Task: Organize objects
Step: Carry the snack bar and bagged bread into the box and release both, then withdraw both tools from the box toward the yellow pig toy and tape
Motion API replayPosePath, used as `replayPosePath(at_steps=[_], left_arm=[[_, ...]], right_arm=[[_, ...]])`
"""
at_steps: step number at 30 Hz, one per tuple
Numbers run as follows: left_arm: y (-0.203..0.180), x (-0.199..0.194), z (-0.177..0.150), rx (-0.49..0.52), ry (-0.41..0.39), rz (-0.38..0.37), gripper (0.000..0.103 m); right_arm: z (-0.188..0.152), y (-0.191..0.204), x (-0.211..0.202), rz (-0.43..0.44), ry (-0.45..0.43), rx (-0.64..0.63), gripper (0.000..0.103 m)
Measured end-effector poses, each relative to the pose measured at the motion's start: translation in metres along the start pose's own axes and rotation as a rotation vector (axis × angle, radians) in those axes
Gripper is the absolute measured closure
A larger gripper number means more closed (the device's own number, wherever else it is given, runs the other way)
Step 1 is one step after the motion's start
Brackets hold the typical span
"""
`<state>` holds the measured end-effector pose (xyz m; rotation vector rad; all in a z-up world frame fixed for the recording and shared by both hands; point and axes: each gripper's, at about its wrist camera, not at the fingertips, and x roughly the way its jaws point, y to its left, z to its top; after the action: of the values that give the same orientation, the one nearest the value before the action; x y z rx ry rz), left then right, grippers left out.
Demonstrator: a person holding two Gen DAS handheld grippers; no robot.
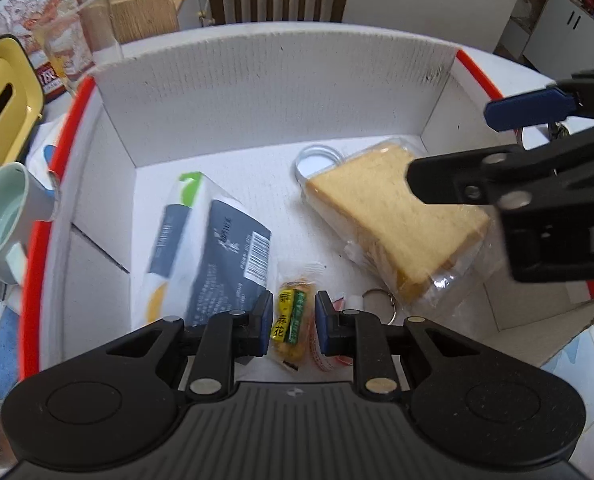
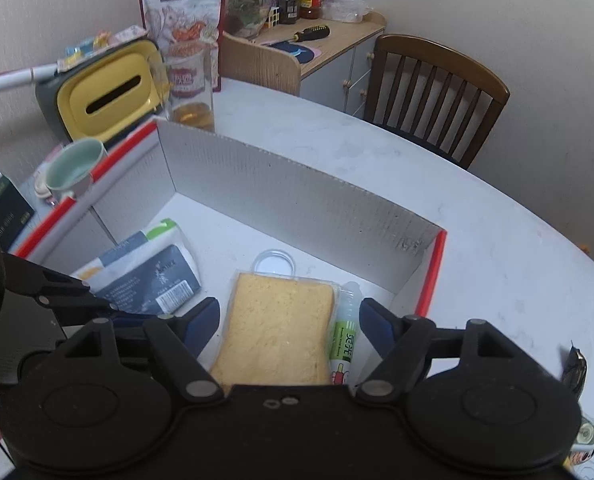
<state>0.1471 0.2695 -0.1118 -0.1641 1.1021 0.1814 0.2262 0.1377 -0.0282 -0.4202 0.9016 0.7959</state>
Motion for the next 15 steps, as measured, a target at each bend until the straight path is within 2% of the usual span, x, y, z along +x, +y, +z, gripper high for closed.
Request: replayPosePath(at_steps=[15], left_arm=[[-0.012, -0.048, 0.0, -0.048, -0.122, -0.036, 0.083]], right_arm=[[-0.014, -0.02, -0.057, 0.048, -0.081, 0.054, 0.025]])
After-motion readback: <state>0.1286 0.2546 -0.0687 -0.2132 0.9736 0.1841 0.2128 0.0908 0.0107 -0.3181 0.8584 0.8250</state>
